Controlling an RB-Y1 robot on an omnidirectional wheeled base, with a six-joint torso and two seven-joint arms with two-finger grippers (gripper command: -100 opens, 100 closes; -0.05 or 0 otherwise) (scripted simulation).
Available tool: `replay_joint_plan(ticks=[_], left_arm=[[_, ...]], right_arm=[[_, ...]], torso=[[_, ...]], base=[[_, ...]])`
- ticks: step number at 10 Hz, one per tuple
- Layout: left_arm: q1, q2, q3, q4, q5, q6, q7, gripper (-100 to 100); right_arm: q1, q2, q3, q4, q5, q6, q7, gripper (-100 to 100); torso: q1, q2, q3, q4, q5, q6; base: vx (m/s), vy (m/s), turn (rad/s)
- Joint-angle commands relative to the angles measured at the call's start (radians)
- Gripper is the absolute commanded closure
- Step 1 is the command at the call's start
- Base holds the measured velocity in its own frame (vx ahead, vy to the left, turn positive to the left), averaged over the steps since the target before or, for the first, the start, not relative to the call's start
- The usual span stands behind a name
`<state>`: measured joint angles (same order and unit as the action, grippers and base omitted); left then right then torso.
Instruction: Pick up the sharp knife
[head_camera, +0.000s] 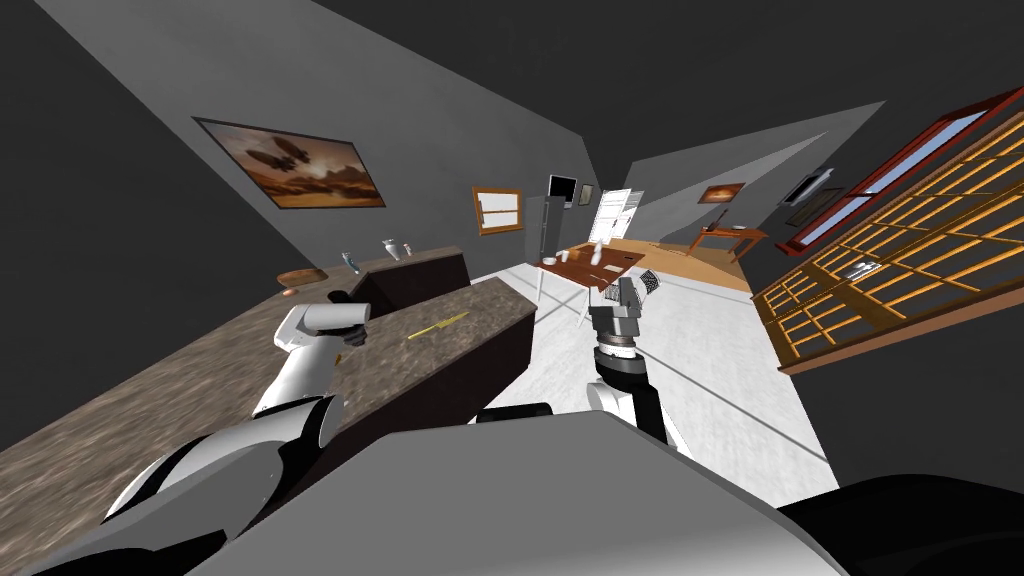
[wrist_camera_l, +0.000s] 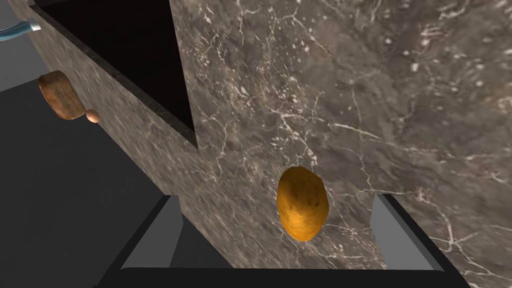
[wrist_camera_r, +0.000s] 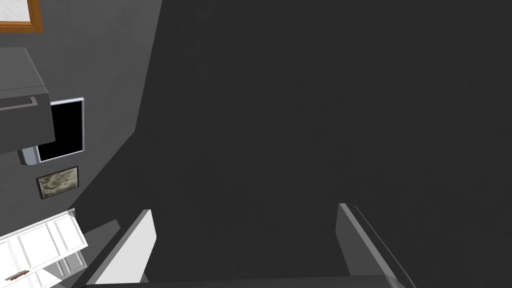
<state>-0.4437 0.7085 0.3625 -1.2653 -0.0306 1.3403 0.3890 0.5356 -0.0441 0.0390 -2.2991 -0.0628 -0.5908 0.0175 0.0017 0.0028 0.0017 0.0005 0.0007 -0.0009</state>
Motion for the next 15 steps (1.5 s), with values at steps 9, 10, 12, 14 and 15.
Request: replay_joint_plan(ticks=[9, 10, 12, 14, 15], left_arm=[[-0.125, 0.003, 0.004, 0.177, 0.110, 0.120, -0.037, -100], [-0.136, -0.007, 0.007, 0.194, 0.126, 0.135, -0.051, -100], [-0.156, -0.030, 0.012, 0.227, 0.159, 0.165, -0.081, -100], [-0.174, -0.053, 0.016, 0.259, 0.191, 0.194, -0.111, -100], [-0.181, -0.065, 0.019, 0.274, 0.206, 0.207, -0.126, -100]], right_arm=[[0.000, 0.000, 0.000, 0.000, 0.000, 0.000, 0.000, 0], [0.000, 0.000, 0.000, 0.000, 0.000, 0.000, 0.000, 0], [0.000, 0.000, 0.000, 0.000, 0.000, 0.000, 0.000, 0], [0.000, 0.000, 0.000, 0.000, 0.000, 0.000, 0.000, 0], [0.000, 0.000, 0.000, 0.000, 0.000, 0.000, 0.000, 0]], torso=[[-0.005, -0.007, -0.004, -0.002, -0.001, 0.001], [-0.005, -0.008, -0.004, -0.002, -0.001, 0.000], [-0.007, -0.008, -0.005, -0.002, -0.001, 0.001], [-0.007, -0.009, -0.005, -0.002, -0.002, 0.001], [-0.007, -0.009, -0.006, -0.002, -0.002, 0.001]], base=[[0.022, -0.009, -0.024], [0.078, -0.052, -0.025], [0.075, -0.063, -0.033], [0.092, -0.064, -0.032], [0.091, -0.065, -0.027]])
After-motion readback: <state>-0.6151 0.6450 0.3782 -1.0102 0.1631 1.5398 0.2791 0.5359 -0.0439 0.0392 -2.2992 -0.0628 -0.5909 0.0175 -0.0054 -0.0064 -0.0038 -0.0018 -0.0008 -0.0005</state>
